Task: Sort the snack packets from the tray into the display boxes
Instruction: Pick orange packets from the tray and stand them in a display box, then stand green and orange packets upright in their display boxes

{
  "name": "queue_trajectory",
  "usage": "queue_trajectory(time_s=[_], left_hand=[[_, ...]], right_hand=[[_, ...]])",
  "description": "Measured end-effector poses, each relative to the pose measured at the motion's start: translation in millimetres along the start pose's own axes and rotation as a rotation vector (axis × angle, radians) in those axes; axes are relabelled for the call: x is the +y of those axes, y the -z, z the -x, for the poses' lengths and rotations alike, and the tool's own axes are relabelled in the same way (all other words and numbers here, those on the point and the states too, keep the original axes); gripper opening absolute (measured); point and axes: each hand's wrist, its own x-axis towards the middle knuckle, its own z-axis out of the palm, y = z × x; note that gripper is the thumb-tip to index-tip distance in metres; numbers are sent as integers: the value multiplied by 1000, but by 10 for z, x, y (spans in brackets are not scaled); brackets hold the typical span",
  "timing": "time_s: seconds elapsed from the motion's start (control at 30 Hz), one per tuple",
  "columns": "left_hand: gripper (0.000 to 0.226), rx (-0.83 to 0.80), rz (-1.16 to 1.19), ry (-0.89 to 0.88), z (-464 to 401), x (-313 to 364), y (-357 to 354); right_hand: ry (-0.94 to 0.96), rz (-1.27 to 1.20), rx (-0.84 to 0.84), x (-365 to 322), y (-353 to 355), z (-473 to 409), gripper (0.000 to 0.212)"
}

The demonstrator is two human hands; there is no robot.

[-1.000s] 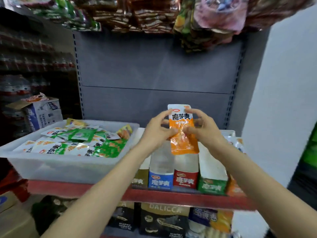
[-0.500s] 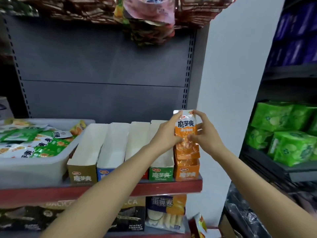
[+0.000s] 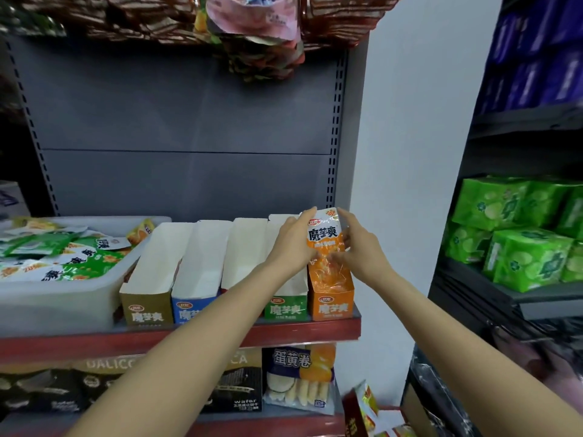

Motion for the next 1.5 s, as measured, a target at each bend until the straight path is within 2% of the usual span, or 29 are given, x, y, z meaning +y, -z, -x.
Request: queue_trajectory(time_s=[0.27, 0.5, 0.67, 0.83, 0.93, 1.1, 1.3, 1.5], left_hand=[[81, -119, -136, -72, -7, 19, -62], [75, -11, -481, -89, -38, 16, -44], [76, -154, -461, -131, -28, -34, -71], [80, -137, -372, -149, 46, -93, -50], [74, -65, -233, -143, 120, -87, 74], [40, 83, -90, -159, 296, -200, 452], [14, 289, 34, -57, 618, -740, 1190], [11, 461, -85, 172, 967, -1537, 2022]], right_hand=[[-15, 134, -37, 156, -9, 164, 89], [43, 306, -137, 137, 25, 145, 100], [13, 353, -185, 146, 10, 131, 97], [-27, 316, -190, 118, 2, 140, 95], [1, 294, -146, -10, 12, 120, 87], [219, 269, -3, -362, -103, 102, 52], [350, 120, -113, -1062, -648, 84, 27], [419, -64, -230, -1872, -1516, 15, 26]])
